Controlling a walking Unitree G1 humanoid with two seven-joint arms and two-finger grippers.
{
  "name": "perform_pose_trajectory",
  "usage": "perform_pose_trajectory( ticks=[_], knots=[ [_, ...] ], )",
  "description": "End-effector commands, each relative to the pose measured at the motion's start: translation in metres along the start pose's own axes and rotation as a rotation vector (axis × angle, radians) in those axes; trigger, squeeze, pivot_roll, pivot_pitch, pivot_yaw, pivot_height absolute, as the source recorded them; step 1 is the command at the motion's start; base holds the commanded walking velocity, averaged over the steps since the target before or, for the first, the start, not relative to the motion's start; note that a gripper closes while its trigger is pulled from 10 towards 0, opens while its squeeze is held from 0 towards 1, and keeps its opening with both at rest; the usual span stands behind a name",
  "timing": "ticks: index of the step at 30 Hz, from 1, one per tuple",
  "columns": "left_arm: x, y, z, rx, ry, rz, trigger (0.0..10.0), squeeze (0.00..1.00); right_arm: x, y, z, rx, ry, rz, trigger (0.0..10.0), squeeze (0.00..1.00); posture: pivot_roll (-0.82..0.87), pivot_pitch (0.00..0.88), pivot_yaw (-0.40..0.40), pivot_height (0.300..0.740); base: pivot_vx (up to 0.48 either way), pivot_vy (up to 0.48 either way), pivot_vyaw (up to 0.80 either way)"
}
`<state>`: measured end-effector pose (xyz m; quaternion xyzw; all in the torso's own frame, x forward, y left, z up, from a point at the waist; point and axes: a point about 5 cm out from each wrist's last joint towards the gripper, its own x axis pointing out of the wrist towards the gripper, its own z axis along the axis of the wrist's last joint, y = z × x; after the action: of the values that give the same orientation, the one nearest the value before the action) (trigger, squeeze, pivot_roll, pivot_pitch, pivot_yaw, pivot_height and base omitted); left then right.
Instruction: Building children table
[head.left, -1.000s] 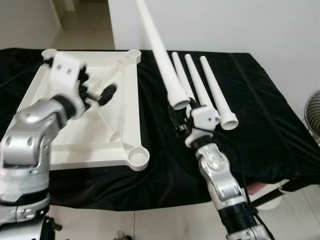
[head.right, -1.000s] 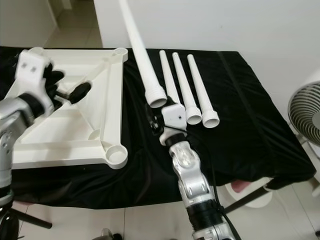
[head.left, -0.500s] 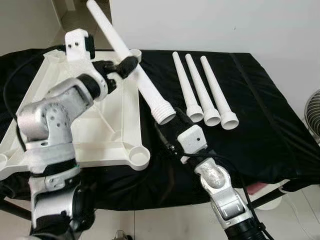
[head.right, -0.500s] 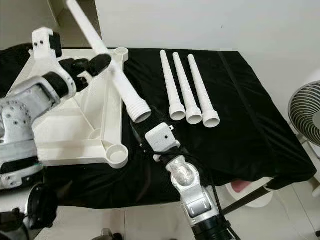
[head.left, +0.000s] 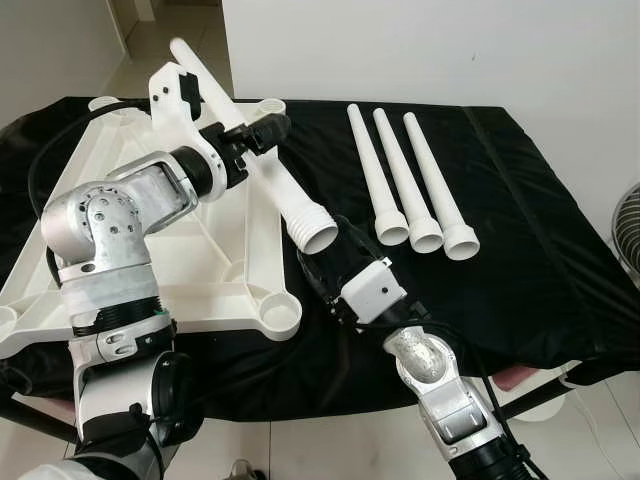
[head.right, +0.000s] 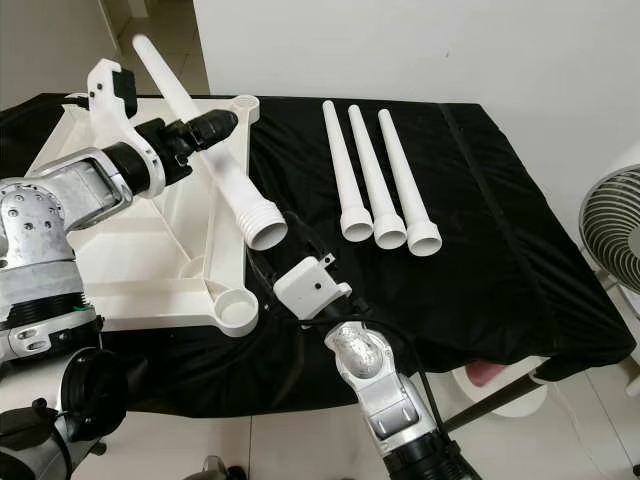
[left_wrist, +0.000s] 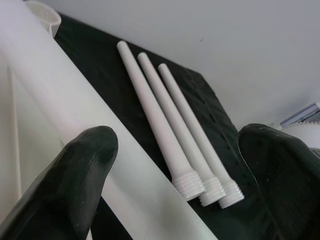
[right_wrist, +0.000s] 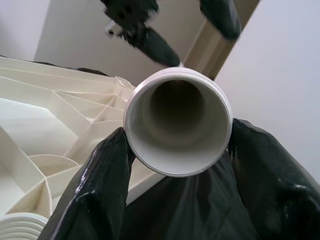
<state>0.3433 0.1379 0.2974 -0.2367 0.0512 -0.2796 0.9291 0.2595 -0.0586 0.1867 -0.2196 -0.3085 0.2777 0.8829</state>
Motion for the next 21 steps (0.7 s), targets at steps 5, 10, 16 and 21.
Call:
perform_pose_trajectory(
  ticks=[5,10,16,21],
  knots=[
    [0.0,0.02,-0.008,0.006,0.096,0.186,10.0,0.0,0.001,0.001,0.007,-0.056,-0.044,-0.02,10.0,0.0,0.03,0.099,0.028,0.74,0.0,0.0,0.0],
    [-0.006,0.038,-0.011,0.039,0.138,0.314,10.0,0.0,-0.004,0.01,-0.009,-0.018,0.068,0.014,10.0,0.0,0.04,0.1,0.032,0.74,0.0,0.0,0.0],
    [-0.014,0.044,-0.027,0.083,0.243,0.308,10.0,0.0,-0.013,0.022,-0.017,0.072,0.131,0.074,10.0,0.0,0.04,0.104,0.03,0.74,0.0,0.0,0.0],
    [-0.011,0.03,-0.038,-0.052,0.291,0.171,10.0,0.0,-0.021,0.028,-0.022,0.091,0.163,0.136,10.0,0.0,0.04,0.106,0.028,0.74,0.0,0.0,0.0]
  ],
)
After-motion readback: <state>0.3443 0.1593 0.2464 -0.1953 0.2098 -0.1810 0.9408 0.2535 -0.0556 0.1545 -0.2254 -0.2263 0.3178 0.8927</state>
